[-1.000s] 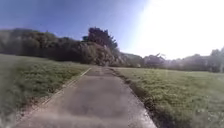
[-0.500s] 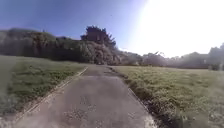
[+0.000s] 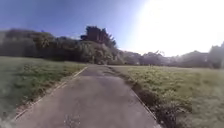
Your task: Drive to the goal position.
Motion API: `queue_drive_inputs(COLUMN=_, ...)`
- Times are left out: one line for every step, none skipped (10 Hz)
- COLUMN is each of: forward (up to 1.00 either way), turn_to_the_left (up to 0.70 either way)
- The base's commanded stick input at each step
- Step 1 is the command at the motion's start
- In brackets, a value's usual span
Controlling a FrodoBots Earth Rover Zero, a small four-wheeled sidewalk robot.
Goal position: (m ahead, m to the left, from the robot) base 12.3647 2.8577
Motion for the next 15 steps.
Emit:
queue_drive_inputs(forward=0.5, turn_to_the_left=0.11)
queue_drive_inputs(forward=0.5, turn_to_the_left=0.27)
queue_drive_inputs(forward=0.5, turn_to_the_left=0.08)
queue_drive_inputs(forward=0.5, turn_to_the_left=0.0)
queue_drive_inputs(forward=0.5, turn_to_the_left=0.0)
queue_drive_inputs(forward=0.5, turn_to_the_left=0.19)
queue_drive_inputs(forward=0.5, turn_to_the_left=0.27)
queue_drive_inputs(forward=0.5, turn_to_the_left=0.0)
queue_drive_inputs(forward=0.5, turn_to_the_left=0.18)
queue_drive_inputs(forward=0.5, turn_to_the_left=0.27)
queue_drive_inputs(forward=0.5, turn_to_the_left=0.27)
queue_drive_inputs(forward=0.5, turn_to_the_left=0.27)
queue_drive_inputs(forward=0.5, turn_to_the_left=0.27)
queue_drive_inputs(forward=0.5, turn_to_the_left=0.27)
queue_drive_inputs(forward=0.5, turn_to_the_left=0.27)
